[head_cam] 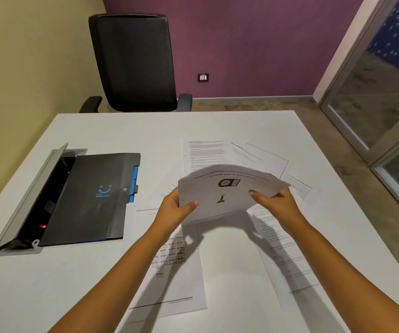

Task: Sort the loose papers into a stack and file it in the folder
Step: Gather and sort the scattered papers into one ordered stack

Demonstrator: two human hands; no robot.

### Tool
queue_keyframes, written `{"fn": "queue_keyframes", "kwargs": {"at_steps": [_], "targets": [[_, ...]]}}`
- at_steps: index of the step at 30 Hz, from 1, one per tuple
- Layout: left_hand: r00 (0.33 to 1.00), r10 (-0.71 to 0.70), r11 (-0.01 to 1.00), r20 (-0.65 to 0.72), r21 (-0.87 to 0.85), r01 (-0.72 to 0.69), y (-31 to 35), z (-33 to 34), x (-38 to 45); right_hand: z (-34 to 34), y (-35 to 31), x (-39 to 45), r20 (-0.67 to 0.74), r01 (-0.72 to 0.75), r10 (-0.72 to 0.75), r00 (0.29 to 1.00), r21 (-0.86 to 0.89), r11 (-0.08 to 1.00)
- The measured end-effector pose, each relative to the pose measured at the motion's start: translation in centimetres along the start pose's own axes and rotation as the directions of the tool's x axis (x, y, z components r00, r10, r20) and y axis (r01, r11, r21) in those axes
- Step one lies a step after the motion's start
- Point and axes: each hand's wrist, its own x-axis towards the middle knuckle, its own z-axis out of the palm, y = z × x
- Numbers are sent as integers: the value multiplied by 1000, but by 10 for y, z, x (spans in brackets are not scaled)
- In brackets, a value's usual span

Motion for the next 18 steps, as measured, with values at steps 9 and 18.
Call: {"fn": "queue_keyframes", "kwargs": {"at_steps": [9, 18], "targets": [[998, 5, 993, -65, 118, 3, 8, 18, -1, 2, 5, 6, -68, -95, 96, 993, 15, 995], [990, -48, 975, -133, 208, 75, -14, 30, 3, 5, 29, -3, -90, -238, 235, 968, -32, 971]]}}
